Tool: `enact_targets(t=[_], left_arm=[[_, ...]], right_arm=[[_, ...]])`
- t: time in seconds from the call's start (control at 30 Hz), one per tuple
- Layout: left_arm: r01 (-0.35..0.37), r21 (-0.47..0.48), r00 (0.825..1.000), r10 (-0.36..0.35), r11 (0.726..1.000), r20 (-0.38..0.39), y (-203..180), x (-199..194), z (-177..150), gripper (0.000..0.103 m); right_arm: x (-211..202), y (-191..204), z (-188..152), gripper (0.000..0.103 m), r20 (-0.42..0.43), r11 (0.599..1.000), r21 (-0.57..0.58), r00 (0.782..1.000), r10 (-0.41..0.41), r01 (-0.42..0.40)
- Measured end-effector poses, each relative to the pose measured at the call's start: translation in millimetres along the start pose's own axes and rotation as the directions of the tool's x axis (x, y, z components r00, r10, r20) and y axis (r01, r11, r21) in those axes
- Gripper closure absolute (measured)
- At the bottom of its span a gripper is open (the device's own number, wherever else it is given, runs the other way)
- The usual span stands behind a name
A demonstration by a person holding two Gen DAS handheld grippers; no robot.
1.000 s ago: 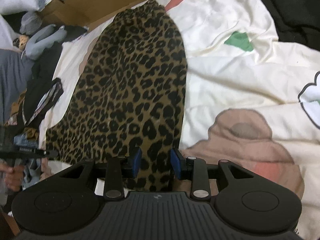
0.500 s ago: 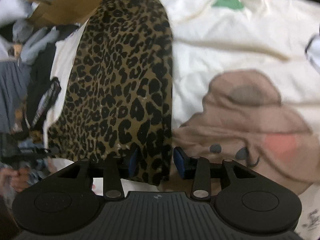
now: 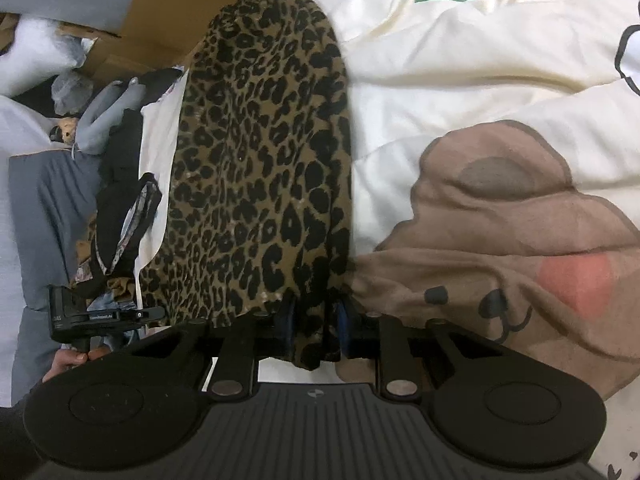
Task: Fold clothes
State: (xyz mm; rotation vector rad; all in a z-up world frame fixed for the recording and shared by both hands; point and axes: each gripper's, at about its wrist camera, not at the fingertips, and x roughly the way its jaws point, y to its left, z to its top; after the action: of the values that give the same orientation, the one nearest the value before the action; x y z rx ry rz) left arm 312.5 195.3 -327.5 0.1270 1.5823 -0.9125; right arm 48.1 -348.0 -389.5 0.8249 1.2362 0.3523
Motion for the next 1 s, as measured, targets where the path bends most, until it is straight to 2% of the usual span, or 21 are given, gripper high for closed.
enact_targets(t=[0.13,0.33,0.47,0.6,0.7,0.77,0.83,0.9,0.93,0.97,1.0], left_arm=[[0.006,0.008,1.0,-0.006,1.0,0.005,1,3,1,0.089],[0.033,0.004,0.999,-0.033,0.999,0.027,6,6,2,0.083],[0.063,-0.006,0.997,-0.063,0.998,0.05,10,6,4,0.069],[0.101,0.008,0.992,-0.102,0.995,0.069,13,7,6,0.069],[0.153,0.013,0.986,-0.154,0.988,0.06,17,11,5,0.07],[0.183,0.014,0.982,-0.183,0.983,0.042,19,14,3,0.077],[0.189,0.028,0.982,-0.189,0.982,0.012,19,17,-1,0.08],[0.179,0.038,0.984,-0.18,0.983,0.007,18,18,-3,0.088],[0.181,0.032,0.983,-0.181,0.983,0.009,18,18,-3,0.089],[0.184,0.024,0.983,-0.184,0.983,0.012,19,17,-3,0.092],[0.187,0.02,0.982,-0.187,0.982,0.017,19,16,-2,0.093]], right_arm=[[13,-9,3,0.071,-0.014,0.999,0.043,1.0,0.01,-0.01],[18,-21,3,0.071,-0.022,0.988,0.133,0.996,0.086,-0.082],[17,-22,1,0.072,-0.023,0.986,0.139,0.996,0.091,-0.087],[21,-21,3,0.072,-0.029,0.986,0.137,0.995,0.094,-0.089],[24,-21,3,0.072,-0.031,0.986,0.138,0.995,0.098,-0.093],[23,-21,2,0.072,-0.029,0.986,0.133,0.994,0.103,-0.098],[22,-20,0,0.072,-0.03,0.987,0.125,0.994,0.11,-0.105],[23,-21,-1,0.072,-0.031,0.986,0.122,0.993,0.115,-0.11],[23,-20,-1,0.074,-0.03,0.986,0.121,0.993,0.117,-0.112],[24,-20,-1,0.087,-0.03,0.986,0.119,0.992,0.12,-0.116],[25,-20,-2,0.092,-0.031,0.986,0.116,0.992,0.123,-0.119]])
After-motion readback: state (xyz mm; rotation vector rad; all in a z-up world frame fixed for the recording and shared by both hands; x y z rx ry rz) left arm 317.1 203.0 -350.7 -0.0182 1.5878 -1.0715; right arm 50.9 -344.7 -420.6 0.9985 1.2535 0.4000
